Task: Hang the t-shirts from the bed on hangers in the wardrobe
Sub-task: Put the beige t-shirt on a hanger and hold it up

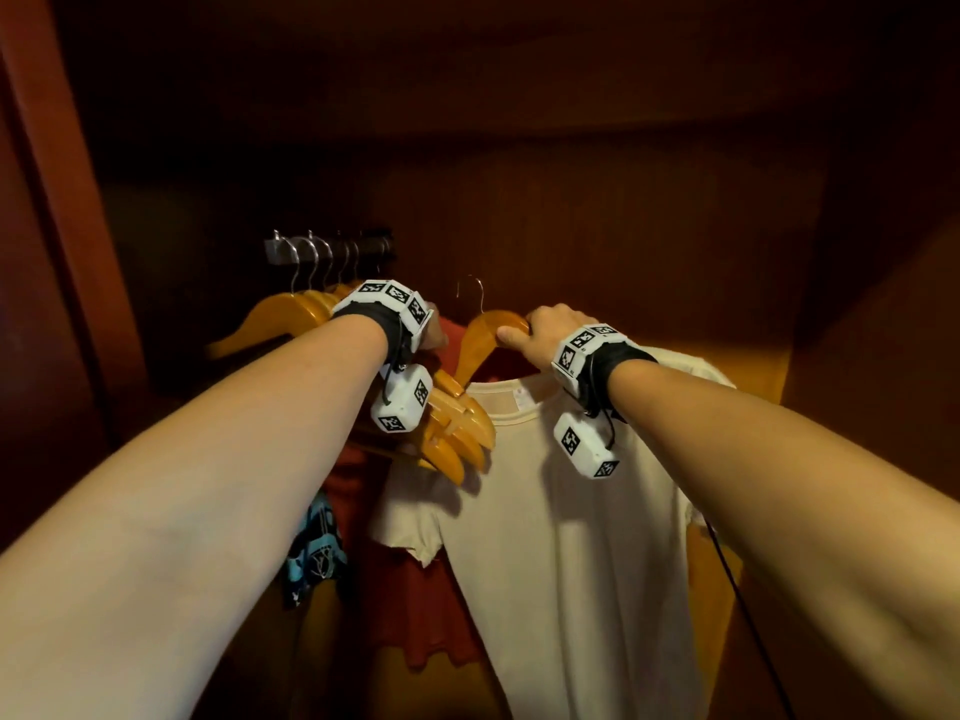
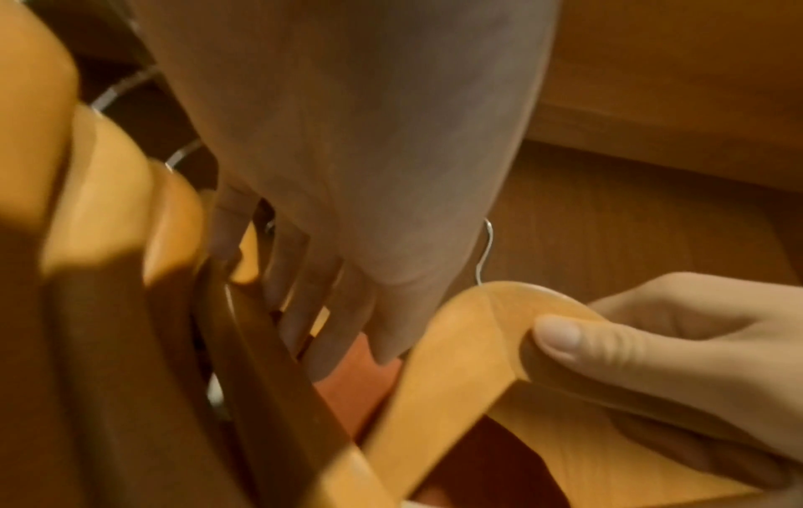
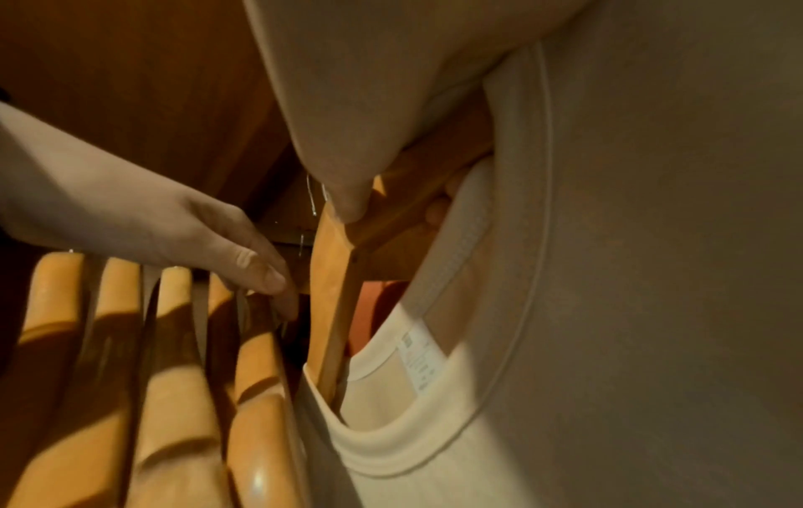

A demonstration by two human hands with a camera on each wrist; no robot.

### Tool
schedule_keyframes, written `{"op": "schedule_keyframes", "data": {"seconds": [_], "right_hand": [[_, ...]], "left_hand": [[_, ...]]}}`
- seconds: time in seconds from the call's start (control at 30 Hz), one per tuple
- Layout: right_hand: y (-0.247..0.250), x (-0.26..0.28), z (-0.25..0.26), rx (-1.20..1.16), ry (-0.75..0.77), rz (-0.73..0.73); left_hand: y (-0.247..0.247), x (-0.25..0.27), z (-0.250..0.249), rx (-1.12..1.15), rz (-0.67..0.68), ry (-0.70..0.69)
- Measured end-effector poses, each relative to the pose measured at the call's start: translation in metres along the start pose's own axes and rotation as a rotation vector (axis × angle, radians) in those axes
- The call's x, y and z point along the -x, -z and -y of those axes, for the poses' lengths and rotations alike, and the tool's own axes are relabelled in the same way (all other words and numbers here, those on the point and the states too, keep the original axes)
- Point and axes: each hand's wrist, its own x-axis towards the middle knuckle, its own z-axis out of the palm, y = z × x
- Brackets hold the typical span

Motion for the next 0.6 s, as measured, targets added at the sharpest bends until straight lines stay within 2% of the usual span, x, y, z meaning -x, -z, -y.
{"op": "schedule_keyframes", "data": {"seconds": [0.07, 0.13, 0.27, 0.4, 0.5, 0.6], "right_hand": [[-0.001, -0.011, 0.010, -0.049, 0.021, -0.019], [-0.002, -0.021, 0.019, -0.097, 0.026, -0.050], [0.002, -0.040, 0.040, -0.141, 0.041, -0.086], [0.011, -0.061, 0.065, -0.186, 0.070, -0.027], [0.015, -0.079, 0.085, -0.234, 0.094, 0.036], [0.015, -0.092, 0.098, -0.216, 0.119, 0.068]], "left_hand": [[0.003, -0.001, 0.002, -0.058, -0.036, -0.007], [0.014, 0.002, 0.008, -0.134, -0.158, 0.030], [0.033, 0.012, 0.027, -0.229, -0.318, 0.068], [0.044, 0.012, 0.044, -0.268, -0.508, 0.070], [0.053, 0.011, 0.054, -0.415, -0.671, 0.157], [0.064, 0.014, 0.062, -0.422, -0.643, 0.312]]}}
